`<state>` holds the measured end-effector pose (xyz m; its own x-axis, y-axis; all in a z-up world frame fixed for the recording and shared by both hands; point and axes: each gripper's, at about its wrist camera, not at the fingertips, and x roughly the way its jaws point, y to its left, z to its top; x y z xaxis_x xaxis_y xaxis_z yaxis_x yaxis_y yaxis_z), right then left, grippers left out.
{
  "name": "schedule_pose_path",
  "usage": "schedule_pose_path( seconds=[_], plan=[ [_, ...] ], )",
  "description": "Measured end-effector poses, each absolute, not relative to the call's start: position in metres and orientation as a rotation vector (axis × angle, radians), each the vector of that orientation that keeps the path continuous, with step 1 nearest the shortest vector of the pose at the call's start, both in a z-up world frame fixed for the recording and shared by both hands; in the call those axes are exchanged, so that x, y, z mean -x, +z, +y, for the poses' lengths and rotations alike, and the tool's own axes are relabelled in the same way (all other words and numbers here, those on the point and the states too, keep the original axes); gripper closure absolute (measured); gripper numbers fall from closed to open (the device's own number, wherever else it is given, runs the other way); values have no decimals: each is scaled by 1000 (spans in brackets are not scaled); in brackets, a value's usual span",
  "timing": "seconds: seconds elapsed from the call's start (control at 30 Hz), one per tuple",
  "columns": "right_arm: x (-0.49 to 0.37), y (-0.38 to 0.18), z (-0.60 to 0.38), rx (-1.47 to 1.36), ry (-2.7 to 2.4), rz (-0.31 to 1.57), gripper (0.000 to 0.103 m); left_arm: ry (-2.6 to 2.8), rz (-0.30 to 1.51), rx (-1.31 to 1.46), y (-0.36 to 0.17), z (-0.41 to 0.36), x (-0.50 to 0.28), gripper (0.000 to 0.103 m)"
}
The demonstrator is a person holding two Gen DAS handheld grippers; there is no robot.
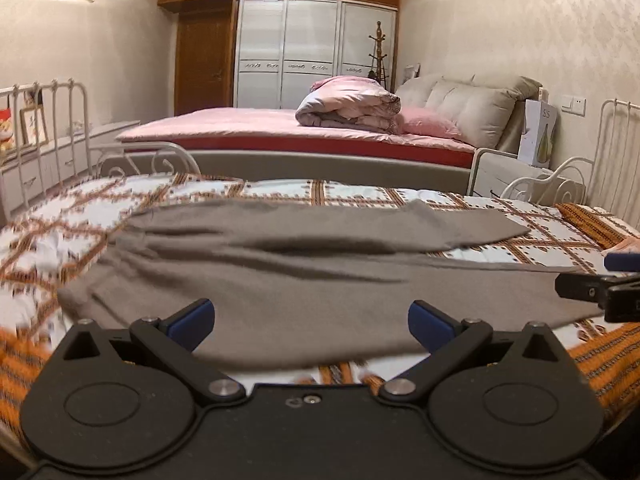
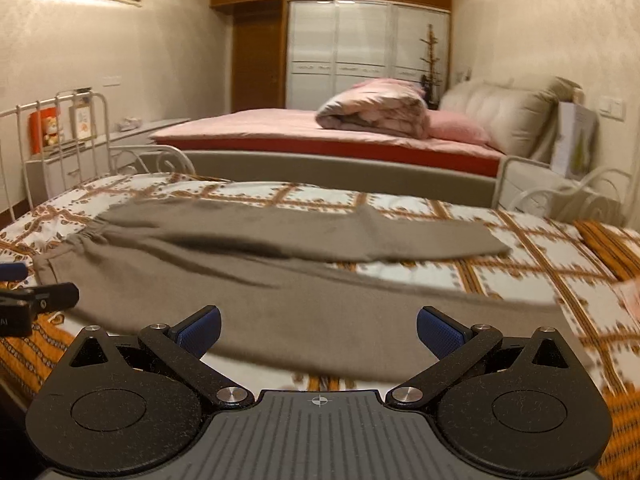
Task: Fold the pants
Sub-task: 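Grasp the sweatpants waistband with the left gripper while the right gripper grasps the waistband too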
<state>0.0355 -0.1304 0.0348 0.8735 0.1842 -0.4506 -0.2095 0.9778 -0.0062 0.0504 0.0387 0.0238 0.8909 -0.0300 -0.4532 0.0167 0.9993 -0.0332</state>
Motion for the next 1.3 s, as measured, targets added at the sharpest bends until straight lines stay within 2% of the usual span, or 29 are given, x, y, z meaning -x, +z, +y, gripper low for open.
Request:
schedule_pose_path(
  seconds=[0.2,0.37,0.5,0.67,0.77,0.8,1.0,1.1,1.2,1.3],
  plan=[
    [-100,44,-116,88,291,474,0,24,494,-22,33,90,-113,6],
    [-190,43,-106,60,351,543,0,83,539,-74,29,153,-186,7],
    [-260,36,-95,115,389,554,0,145,592,-65,15,218,-257,15],
    [-345,23,-78,117,437,561,1,178,675,-68,-16,282,-338,32],
    [-395,9,-62,116,479,587,17,194,726,-76,-36,308,-373,38],
    [-406,5,-57,118,490,596,19,186,744,-88,-43,316,-384,38],
    [-475,-30,-22,160,564,644,20,49,768,0,-62,340,-410,34],
    [-496,-45,-13,177,570,668,25,-21,784,30,-67,344,-423,34],
    [-515,-58,-12,199,587,696,28,-81,790,44,-70,337,-432,44],
    [-532,-68,-11,239,619,737,28,-99,780,43,-73,337,-438,46]
  ],
)
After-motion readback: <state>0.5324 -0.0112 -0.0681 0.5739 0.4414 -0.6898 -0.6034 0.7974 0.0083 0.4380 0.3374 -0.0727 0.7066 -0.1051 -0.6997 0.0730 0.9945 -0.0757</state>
